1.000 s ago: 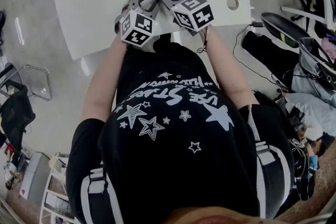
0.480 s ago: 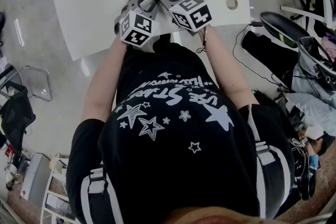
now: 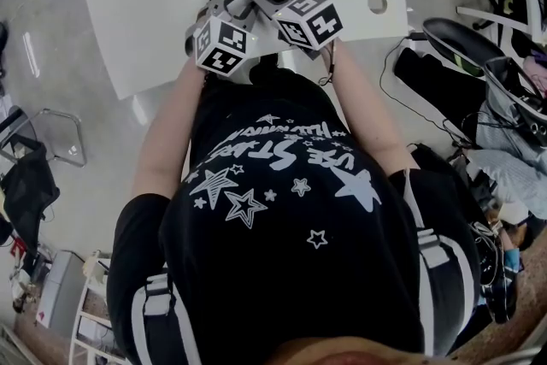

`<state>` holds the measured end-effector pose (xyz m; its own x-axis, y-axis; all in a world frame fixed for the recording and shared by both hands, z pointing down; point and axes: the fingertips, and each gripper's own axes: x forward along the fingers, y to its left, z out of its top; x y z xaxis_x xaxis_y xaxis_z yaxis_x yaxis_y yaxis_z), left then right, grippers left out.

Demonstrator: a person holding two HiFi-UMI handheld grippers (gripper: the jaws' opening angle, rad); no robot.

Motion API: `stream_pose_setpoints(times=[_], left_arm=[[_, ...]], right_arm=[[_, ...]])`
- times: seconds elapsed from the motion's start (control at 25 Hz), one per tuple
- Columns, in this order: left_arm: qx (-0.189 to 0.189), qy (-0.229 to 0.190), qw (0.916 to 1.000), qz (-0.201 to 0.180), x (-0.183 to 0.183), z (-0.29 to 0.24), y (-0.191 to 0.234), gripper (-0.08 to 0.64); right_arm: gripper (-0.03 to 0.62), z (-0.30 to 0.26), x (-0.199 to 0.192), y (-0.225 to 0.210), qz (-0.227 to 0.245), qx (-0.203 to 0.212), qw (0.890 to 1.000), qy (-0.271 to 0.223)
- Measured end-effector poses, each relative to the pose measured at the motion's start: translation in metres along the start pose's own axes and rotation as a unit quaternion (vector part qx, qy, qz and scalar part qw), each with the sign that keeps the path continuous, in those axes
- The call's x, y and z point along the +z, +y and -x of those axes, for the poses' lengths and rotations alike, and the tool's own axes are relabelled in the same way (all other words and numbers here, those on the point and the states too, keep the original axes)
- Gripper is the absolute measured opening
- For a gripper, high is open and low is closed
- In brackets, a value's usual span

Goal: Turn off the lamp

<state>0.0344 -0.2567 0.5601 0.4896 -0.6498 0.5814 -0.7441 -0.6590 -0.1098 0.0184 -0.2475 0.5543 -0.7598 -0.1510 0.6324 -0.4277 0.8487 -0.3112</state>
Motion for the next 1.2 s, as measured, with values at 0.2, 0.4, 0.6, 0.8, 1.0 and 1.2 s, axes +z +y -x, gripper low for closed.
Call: stream_pose_setpoints(times=[0.2, 0.4, 0.6, 0.8, 1.0, 1.2], left_arm=[[0.001, -0.003, 1.0, 0.005, 0.0, 0.002, 0.0, 0.127], [0.004, -0.01, 0.9998, 0.016, 0.003, 0.001, 0.001, 0.129], [-0.013, -0.01, 0.9987, 0.047, 0.003, 0.004, 0.0, 0.129], [-0.024, -0.016, 0.999, 0.035, 0.007, 0.012, 0.002, 0.13], [-0.018, -0.043, 0.9973, 0.056, 0.016, 0.035, 0.013, 0.13], [-0.05, -0.071, 0.9936, 0.073, 0.025, 0.066, 0.015, 0.129]], right_arm=[[0.005, 0.001, 0.001, 0.002, 0.011, 0.0, 1.0, 0.004], [0.005, 0.008, 0.004, -0.003, -0.01, -0.004, 1.0, -0.013], [0.005, 0.032, 0.006, -0.016, -0.032, -0.03, 0.998, -0.036], [0.005, 0.053, 0.007, -0.025, -0.056, -0.06, 0.995, -0.056], [0.005, 0.067, 0.007, -0.018, -0.076, -0.083, 0.991, -0.075], [0.005, 0.073, 0.006, -0.006, -0.098, -0.113, 0.984, -0.099]])
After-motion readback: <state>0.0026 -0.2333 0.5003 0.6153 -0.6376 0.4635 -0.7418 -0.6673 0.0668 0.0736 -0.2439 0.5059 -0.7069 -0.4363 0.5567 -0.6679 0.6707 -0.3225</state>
